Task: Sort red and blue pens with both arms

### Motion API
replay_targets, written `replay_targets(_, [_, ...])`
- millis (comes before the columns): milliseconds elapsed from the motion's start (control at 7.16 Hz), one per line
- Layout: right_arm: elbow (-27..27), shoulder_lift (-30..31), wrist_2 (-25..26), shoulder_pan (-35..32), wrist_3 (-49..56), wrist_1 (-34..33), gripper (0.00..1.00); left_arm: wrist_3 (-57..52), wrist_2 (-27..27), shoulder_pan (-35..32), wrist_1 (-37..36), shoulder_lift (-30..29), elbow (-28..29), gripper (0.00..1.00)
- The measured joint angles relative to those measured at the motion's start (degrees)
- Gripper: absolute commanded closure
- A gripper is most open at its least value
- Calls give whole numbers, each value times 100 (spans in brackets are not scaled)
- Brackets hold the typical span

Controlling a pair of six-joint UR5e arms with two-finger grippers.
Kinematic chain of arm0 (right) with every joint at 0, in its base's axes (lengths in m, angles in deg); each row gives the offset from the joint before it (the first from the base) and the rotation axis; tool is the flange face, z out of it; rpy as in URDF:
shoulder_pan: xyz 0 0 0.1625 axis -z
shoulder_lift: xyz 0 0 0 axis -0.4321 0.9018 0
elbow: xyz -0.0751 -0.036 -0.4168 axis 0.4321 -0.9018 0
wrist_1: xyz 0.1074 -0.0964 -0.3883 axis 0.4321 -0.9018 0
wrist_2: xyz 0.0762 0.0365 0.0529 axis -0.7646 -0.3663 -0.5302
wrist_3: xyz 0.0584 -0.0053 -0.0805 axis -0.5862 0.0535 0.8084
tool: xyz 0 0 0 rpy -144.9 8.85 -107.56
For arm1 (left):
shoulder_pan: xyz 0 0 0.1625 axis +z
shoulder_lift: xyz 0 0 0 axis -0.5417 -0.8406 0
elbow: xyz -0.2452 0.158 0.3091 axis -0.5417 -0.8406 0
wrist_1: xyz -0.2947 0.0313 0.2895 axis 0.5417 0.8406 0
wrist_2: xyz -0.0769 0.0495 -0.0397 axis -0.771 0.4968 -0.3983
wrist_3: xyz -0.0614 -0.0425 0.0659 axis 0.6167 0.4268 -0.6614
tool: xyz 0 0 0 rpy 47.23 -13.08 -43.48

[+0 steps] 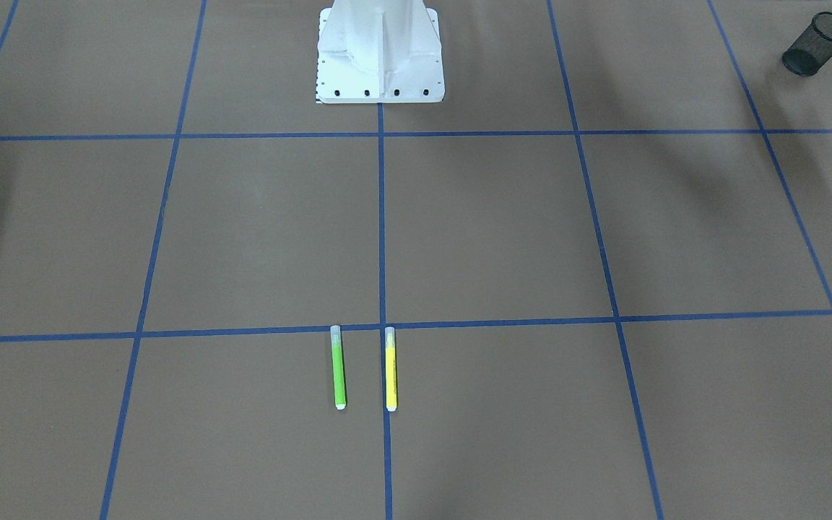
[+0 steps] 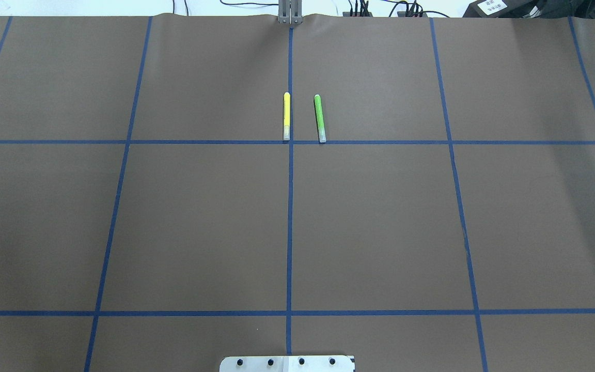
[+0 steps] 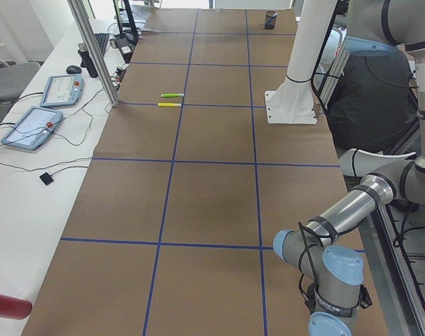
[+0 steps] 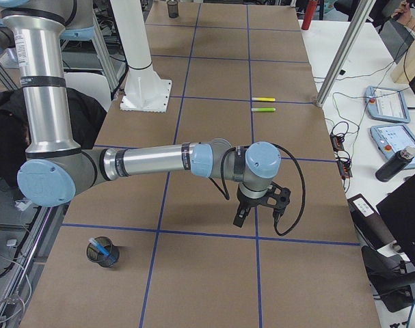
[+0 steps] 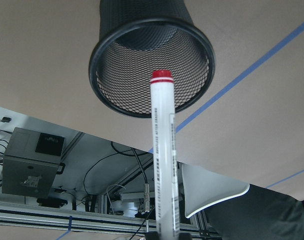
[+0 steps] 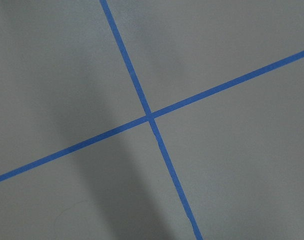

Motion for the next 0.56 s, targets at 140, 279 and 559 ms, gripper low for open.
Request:
replay_targets(140, [12,-2,0,0,0,2,0,23,-4,-2,6,-4,33,100])
replay_targets(279, [29,-9,2,0,0,4,0,46,-6,-7,12,-7,76,100])
replay_targets(559, [42,-16,8,6,0,4,0,62,-9,-17,20,-22,186,100])
